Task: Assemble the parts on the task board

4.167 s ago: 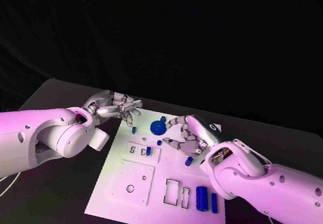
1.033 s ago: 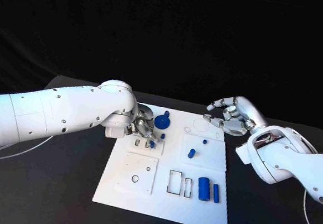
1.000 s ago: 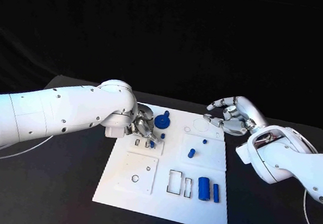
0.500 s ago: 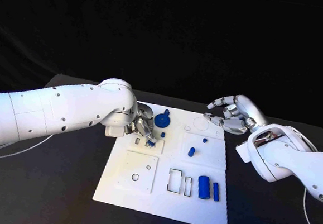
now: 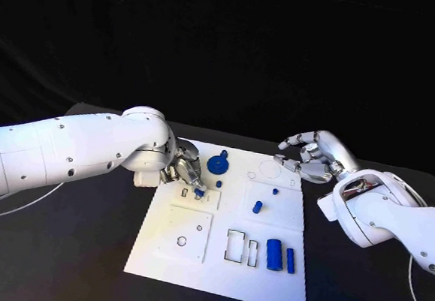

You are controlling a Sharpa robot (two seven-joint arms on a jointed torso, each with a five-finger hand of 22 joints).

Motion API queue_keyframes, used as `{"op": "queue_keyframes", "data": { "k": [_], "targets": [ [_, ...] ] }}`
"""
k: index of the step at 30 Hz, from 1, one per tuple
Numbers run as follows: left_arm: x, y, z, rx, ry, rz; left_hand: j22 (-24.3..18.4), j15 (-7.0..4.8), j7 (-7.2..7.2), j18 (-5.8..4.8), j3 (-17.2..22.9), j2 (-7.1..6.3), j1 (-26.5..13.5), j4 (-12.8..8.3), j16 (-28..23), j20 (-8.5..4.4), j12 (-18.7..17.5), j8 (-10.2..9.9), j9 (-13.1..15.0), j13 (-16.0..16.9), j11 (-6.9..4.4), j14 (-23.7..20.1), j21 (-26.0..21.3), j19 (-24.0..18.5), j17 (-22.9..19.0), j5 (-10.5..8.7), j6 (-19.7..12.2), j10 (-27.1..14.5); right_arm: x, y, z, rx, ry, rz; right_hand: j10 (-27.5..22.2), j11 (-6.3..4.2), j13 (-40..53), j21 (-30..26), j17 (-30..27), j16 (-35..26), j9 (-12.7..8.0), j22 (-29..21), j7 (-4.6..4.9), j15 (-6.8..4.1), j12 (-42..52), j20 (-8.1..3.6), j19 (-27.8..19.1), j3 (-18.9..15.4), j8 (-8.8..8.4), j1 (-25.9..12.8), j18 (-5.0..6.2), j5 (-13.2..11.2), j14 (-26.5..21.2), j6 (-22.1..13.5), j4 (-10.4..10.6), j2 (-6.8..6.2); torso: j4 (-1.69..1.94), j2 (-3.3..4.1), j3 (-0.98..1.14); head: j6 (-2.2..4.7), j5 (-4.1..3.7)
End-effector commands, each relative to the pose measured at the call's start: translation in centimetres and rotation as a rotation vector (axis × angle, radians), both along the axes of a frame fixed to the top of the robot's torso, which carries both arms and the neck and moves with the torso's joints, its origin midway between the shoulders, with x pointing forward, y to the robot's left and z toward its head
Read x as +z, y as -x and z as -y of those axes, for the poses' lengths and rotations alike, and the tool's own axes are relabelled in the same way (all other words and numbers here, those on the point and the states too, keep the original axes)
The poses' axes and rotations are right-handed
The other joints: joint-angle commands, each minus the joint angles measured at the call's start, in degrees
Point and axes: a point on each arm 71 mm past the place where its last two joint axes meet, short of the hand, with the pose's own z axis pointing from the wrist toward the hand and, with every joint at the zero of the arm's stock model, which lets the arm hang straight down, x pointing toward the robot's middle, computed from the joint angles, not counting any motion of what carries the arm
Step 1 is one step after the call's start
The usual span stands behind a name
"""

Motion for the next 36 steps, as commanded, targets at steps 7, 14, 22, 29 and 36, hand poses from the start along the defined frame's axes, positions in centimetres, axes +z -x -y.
{"op": "queue_keyframes", "data": {
  "k": [7, 14, 22, 29, 36],
  "targets": [
    [0.4, 0.4, -0.4, 0.06, 0.068, 0.032, 0.0, -0.56, -0.64, -0.51, 11.4, -0.8, -2.7, -11.3, 0.6, -0.06, 0.5, 0.9, 2.3, 0.4, -0.39, 5.1, 0.1, 0.1, 12.0, 3.91, 1.2, 1.4, -0.1, 0.1, -0.1, 0.014, 0.009, 0.003, -0.2, -0.25, 6.8, -0.3, 7.0, -0.3, 0.0, 12.3, 0.0, 0.01, -0.3, 0.23, 3.5, 0.2, 0.17, 0.1, 0.69, 0.3, 4.2, 0.5, 0.2, 0.03, 0.02, 0.11, -0.07, -0.12, 0.12],
    [0.2, 0.8, -0.7, 0.08, 0.061, 0.097, 0.7, -1.04, -1.25, -0.65, 11.8, -2.01, -4.5, -12.3, 1.0, -0.44, 0.7, 1.6, 3.5, 0.5, -1.0, 5.4, 0.5, 0.5, 12.8, 8.86, 2.4, 2.5, -0.1, 0.2, 0.0, 0.013, 0.008, 0.004, -0.2, -0.25, 6.8, -0.3, 7.0, -0.3, 0.0, 12.3, 0.0, 0.01, -0.3, 0.23, 3.5, 0.2, 0.17, 0.1, 0.69, 0.3, 4.2, 0.5, 0.2, 0.03, 0.03, 0.03, -0.08, -0.53, 0.17],
    [-0.4, 1.1, -0.4, 0.07, 0.029, 0.172, 0.8, -1.23, -1.46, -0.65, 12.0, -2.42, -4.8, -12.7, 1.0, -0.58, -0.2, 1.8, 3.9, -0.7, -1.22, 5.4, 0.5, 0.5, 12.9, 9.8, 2.7, 2.3, -0.2, 0.2, 0.0, 0.013, 0.006, 0.006, -0.2, -0.25, 6.8, -0.3, 7.0, -0.3, 0.0, 12.3, 0.0, 0.01, -0.3, 0.23, 3.5, 0.2, 0.17, 0.1, 0.69, 0.3, 4.2, 0.5, 0.2, 0.03, -0.07, 0.08, -0.11, -0.61, 0.32],
    [-0.8, 1.3, -0.1, 0.036, -0.009, 0.192, 1.0, -1.38, -1.65, -0.68, 12.3, -2.71, -5.1, -12.8, 1.1, -0.71, -1.4, 2.0, 4.4, -2.4, -1.39, 5.4, 0.6, 0.6, 13.0, 10.7, 3.1, 1.9, -0.2, 0.2, 0.0, 0.015, 0.005, 0.009, -0.2, -0.26, 6.9, -0.3, 7.0, -0.3, 0.0, 12.3, -0.01, -0.01, -0.3, 0.21, 3.5, 0.3, 0.2, 0.1, 0.69, 0.4, 4.2, 0.6, 0.3, 0.0, -0.09, 0.18, -0.05, -0.62, 0.47],
    [-1.2, 1.5, 0.1, 0.006, -0.043, 0.189, 1.0, -1.42, -1.69, -0.69, 12.4, -2.78, -5.3, -12.8, 1.1, -0.74, -1.9, 2.1, 4.5, -3.0, -1.43, 5.4, 0.6, 0.6, 13.1, 10.9, 3.2, 1.7, -0.3, 0.3, -0.1, 0.018, 0.004, 0.01, -0.2, -0.26, 6.9, -0.3, 7.1, -0.3, 0.0, 12.2, -0.02, -0.01, -0.3, 0.2, 3.4, 0.3, 0.21, 0.1, 0.71, 0.5, 4.2, 0.6, 0.3, -0.02, -0.15, 0.28, -0.01, -0.74, 0.6]
  ]
}}
